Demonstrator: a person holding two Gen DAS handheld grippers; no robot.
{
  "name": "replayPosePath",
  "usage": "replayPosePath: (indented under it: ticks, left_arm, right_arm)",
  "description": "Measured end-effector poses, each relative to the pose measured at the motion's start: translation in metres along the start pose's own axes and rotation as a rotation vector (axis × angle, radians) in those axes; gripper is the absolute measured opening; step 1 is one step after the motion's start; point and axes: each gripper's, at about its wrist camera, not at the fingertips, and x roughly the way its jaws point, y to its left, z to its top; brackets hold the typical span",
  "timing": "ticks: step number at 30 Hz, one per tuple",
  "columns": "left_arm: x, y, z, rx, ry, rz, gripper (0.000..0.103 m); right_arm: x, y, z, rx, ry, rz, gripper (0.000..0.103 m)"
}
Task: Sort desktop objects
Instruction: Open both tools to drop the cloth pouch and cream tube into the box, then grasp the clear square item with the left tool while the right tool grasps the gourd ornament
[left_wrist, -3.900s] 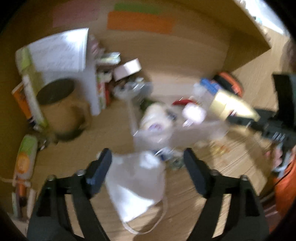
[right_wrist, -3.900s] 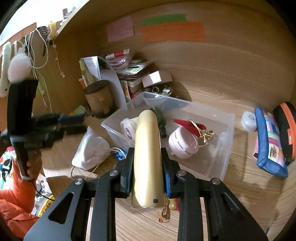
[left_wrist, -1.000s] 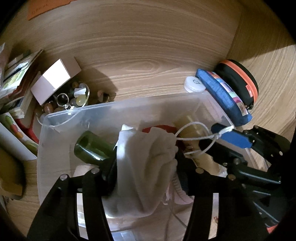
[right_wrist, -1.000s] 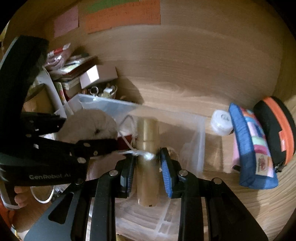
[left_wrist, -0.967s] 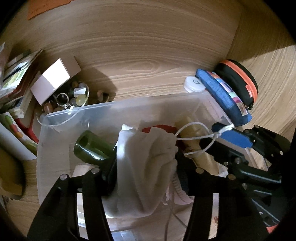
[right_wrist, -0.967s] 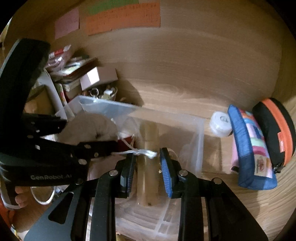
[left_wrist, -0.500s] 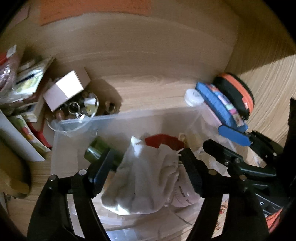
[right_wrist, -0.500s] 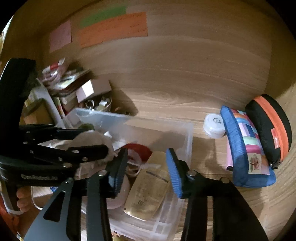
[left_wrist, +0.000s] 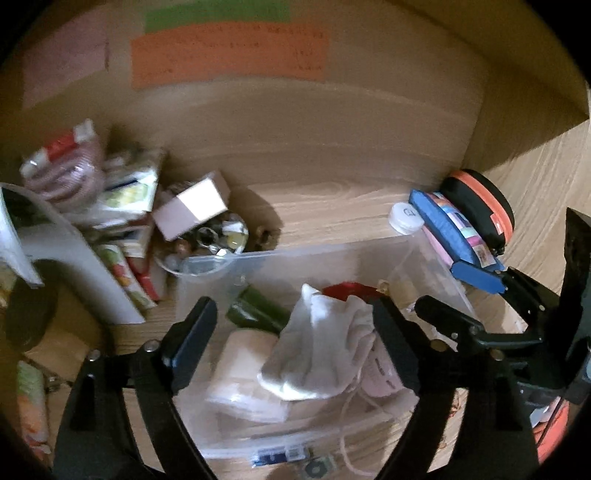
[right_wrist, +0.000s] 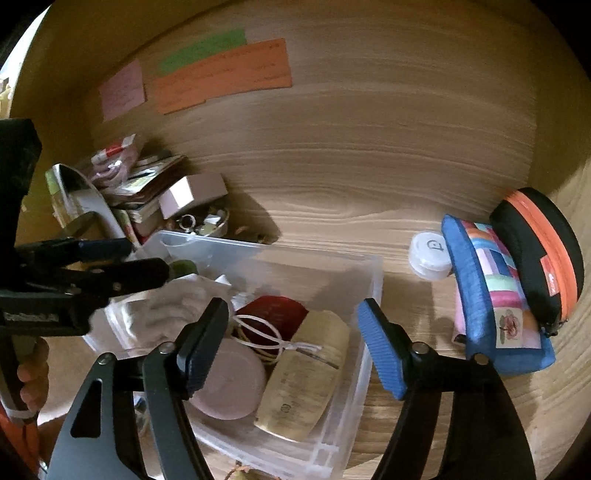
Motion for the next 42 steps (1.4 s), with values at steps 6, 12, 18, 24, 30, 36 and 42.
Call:
replayPosePath:
  ticks: [6,12,18,24,30,36,42]
  left_arm:
    - [-0.037,0.004,-0.006,0.034,-0.066,0.06,0.095]
    - [-0.059,0.009,-0.021,0.039,-0.079,0.063,0.097]
    - [-0.062,0.01,-0.052,0.068,-0.039,0.077,0.098]
    - [-0.052,0.012,-0.084,0.074,0.027,0.082,0.098]
    - [-0.038,0.011,-0.109,0.065,0.086,0.059,0.098]
    - [-0.018,0.005,-0.129,0.054,0.162,0.026,0.098]
    - [0.002,-0.006,-0.14,0.059,0.225,0.003,0.098]
  right_arm:
    - [-0.023,0.007,0.005,0.007,-0.02,0.037,0.07]
    - [-0.069,0.018,0.005,-0.015,-0.104,0.024,0.082]
    - [-0.103,0.024,-0.007,-0.035,-0.15,-0.011,0.082]
    - [-0.11,0.022,-0.035,-0.022,-0.114,-0.032,0.082]
    - [-0.093,0.018,-0.065,-0.019,-0.018,-0.037,0.082]
    - [-0.073,0.021,-0.094,-0.068,0.088,-0.023,0.082]
    - [-0.056,0.026,-0.109,-0.129,0.157,-0.016,0.082]
